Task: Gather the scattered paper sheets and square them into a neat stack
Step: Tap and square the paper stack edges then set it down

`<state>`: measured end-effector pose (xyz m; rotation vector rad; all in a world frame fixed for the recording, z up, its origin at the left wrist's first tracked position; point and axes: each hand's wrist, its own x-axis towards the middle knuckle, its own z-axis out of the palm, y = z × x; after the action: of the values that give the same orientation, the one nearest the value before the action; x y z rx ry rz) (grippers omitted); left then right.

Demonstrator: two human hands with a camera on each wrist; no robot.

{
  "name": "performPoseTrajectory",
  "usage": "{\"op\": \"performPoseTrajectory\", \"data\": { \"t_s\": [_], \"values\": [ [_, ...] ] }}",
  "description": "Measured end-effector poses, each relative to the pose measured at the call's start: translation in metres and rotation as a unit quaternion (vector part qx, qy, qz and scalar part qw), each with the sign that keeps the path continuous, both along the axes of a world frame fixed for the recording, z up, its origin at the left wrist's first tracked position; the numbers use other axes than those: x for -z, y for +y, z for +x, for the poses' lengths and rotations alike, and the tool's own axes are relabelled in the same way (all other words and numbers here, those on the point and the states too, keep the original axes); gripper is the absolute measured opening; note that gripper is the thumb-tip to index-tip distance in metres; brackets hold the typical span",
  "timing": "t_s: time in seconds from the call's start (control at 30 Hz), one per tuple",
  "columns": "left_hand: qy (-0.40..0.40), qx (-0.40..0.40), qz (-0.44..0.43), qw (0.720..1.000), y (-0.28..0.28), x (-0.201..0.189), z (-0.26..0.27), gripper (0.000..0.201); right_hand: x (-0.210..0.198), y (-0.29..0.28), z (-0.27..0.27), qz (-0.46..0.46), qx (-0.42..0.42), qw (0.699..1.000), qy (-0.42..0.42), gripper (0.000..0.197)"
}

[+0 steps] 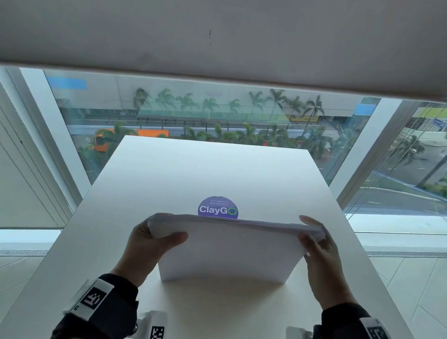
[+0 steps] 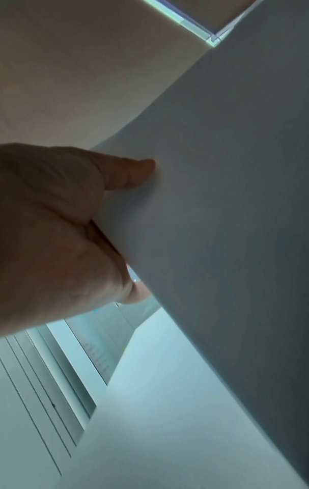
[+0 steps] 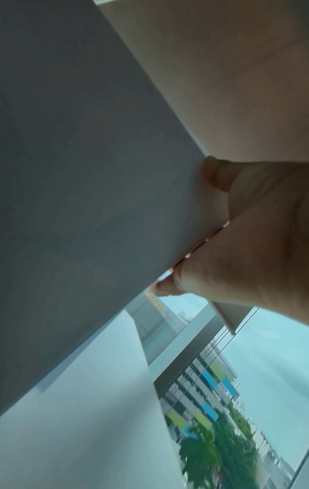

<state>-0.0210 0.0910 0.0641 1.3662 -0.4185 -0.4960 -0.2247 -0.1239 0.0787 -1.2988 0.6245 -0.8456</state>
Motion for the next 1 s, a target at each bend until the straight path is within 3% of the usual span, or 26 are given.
{"op": "performPoseTrajectory", "data": {
  "t_s": [0.07,0.1,0.3,0.47,0.63,0.7,0.8,0.9,1.0],
  "values": [
    [-0.005,0.008,-0.010,1.000,0.000,-0.003,0.002,0.035,-0.008,0.001,0.002,-0.018,0.008,1.000,-0.012,0.062],
    [-0.005,0.011,-0.014,1.000,-0.001,-0.004,0.003,0.039,-0.010,0.002,0.004,-0.019,0.017,1.000,-0.016,0.064],
    [-0.002,0.019,-0.020,1.000,-0.003,-0.006,0.003,0.043,-0.008,0.001,0.015,-0.001,0.072,0.997,-0.006,0.022],
    [-0.003,0.020,-0.017,1.000,-0.003,-0.006,0.004,0.050,-0.009,0.002,0.015,-0.019,0.072,0.997,-0.004,0.035],
    [0.002,0.017,-0.008,1.000,-0.002,-0.005,0.005,0.054,-0.009,0.000,0.015,-0.009,0.059,0.998,-0.010,0.030],
    [0.003,0.013,-0.002,1.000,-0.002,-0.005,0.005,0.048,-0.007,-0.001,0.014,-0.011,0.051,0.998,-0.019,0.036],
    [-0.003,0.004,0.015,1.000,-0.003,-0.005,0.004,0.020,-0.001,-0.005,0.010,-0.034,0.028,0.999,0.012,0.045],
    [-0.011,-0.019,0.019,1.000,-0.004,-0.005,0.000,0.017,0.006,-0.010,0.001,-0.056,-0.017,0.998,0.038,0.051],
    [0.001,-0.045,-0.002,0.999,-0.003,-0.010,-0.004,0.016,0.015,-0.012,-0.008,-0.028,-0.031,0.998,0.054,0.024]
  ]
}}
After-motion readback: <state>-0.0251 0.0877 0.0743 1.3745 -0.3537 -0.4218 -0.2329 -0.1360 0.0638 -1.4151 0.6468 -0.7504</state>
